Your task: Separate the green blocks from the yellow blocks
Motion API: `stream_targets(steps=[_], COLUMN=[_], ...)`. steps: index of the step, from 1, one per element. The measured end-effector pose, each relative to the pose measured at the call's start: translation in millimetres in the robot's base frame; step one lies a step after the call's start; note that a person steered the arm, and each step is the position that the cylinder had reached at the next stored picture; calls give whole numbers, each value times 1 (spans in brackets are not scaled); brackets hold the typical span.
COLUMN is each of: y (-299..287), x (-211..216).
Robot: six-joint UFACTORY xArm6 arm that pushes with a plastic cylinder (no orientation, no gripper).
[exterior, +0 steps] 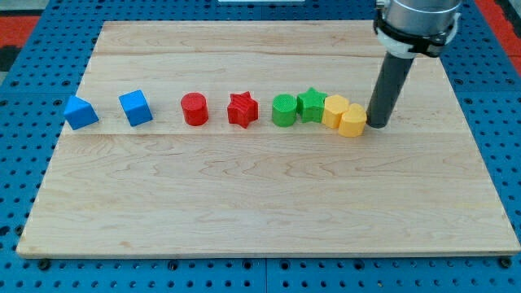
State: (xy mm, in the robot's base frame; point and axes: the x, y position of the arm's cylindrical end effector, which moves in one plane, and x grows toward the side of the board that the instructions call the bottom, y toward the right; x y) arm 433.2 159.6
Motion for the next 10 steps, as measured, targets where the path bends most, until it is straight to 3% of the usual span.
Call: stream_targets(steps=[1, 3, 4, 5, 6, 7, 10], y=[-4, -90, -72, -72, -123, -147, -84], x=[18, -36, -35, -3, 0, -28, -61])
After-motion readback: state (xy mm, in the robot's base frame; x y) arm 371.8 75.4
